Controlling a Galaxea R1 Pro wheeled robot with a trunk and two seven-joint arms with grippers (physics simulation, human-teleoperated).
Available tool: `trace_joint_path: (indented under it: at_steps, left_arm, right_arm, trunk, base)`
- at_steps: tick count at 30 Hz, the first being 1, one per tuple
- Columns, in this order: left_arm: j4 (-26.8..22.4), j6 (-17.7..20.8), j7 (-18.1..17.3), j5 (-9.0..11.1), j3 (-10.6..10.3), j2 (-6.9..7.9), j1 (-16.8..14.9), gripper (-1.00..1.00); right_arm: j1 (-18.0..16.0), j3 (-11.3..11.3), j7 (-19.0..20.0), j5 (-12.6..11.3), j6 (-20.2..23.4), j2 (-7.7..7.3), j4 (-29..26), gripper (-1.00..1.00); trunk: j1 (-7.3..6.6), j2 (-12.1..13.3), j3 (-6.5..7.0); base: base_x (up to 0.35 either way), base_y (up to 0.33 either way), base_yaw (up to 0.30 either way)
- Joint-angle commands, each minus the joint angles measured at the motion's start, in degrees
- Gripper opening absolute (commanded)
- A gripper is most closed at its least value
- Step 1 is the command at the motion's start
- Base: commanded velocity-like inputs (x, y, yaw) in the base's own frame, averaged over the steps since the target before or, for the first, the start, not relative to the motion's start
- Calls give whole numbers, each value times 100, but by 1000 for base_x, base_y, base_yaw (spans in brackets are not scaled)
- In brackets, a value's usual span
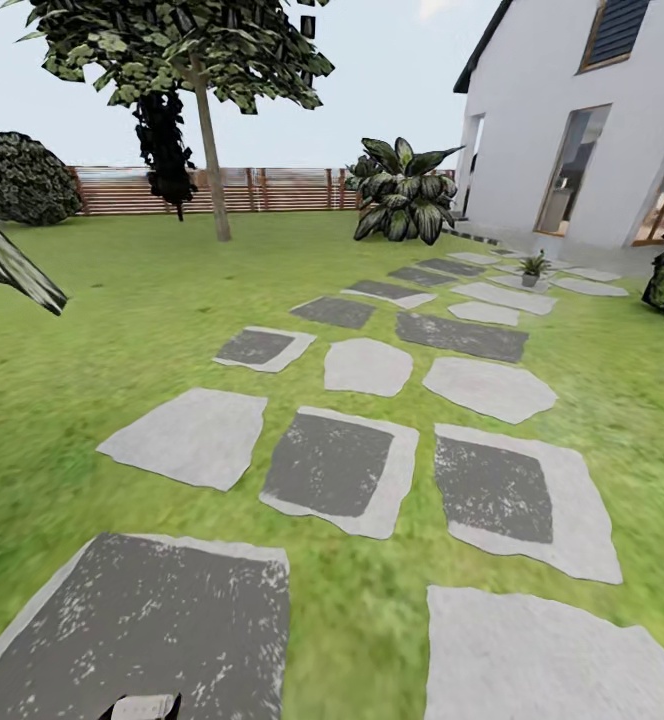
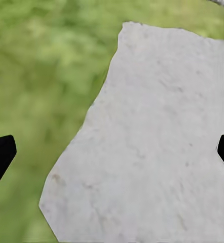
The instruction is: Pick up the pesticide atomizer in the garden and spray insectifuge to fully cover both potted plants in the garden.
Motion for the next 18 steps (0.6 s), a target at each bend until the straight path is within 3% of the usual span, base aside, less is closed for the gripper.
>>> trace_joint_path:
  at_steps: [1,18]
  left_arm:
    - [3,-11,-56,2,47,-2,-2,100]
    - [4,-11,-56,2,53,-2,-2,100]
  right_arm:
    - [-6,-18,-19,60,-16,3,5,100]
    - [-7,-18,-19,62,-12,3,2,100]
  trunk:
    - [2,-2,-5]
    - [2,-2,-5]
  base:
    - [339,0,-260]
    - [338,0,-261]
